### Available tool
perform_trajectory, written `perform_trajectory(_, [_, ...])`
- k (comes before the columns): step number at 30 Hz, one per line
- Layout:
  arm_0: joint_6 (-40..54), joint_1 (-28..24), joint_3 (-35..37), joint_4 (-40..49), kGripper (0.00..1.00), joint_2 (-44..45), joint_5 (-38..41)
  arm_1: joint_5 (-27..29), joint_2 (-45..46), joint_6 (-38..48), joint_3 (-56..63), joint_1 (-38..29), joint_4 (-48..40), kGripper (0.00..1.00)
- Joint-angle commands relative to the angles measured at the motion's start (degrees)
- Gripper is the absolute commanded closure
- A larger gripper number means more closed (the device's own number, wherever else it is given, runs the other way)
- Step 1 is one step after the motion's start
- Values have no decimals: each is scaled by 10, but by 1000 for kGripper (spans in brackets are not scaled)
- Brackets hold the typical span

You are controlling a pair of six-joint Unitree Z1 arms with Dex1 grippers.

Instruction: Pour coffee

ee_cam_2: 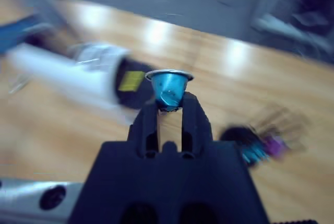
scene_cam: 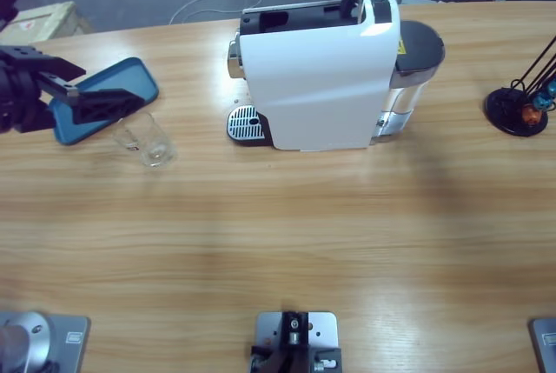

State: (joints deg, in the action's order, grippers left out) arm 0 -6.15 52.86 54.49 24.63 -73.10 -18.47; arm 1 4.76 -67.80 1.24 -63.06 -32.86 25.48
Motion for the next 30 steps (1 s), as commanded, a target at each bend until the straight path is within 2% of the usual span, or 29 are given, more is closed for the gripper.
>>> perform_trajectory(1, [-3, 5, -30, 3, 0, 43, -7, -70, -206, -194, -161, -190, 104, 1000])
perform_trajectory(6, [0, 5, -31, 6, 0, 47, -8, -87, -323, -311, -335, -197, 195, 1000])
perform_trajectory(13, [2, 5, -31, 6, 0, 46, -8, -68, -426, -346, -442, -198, 211, 1000])
perform_trajectory(16, [2, 5, -32, 5, 0, 41, -8, -29, -448, -352, -466, -194, 210, 1000])
perform_trajectory(30, [1, 5, -31, -3, 0, 21, -2, -29, -490, -366, -464, -139, 203, 1000])
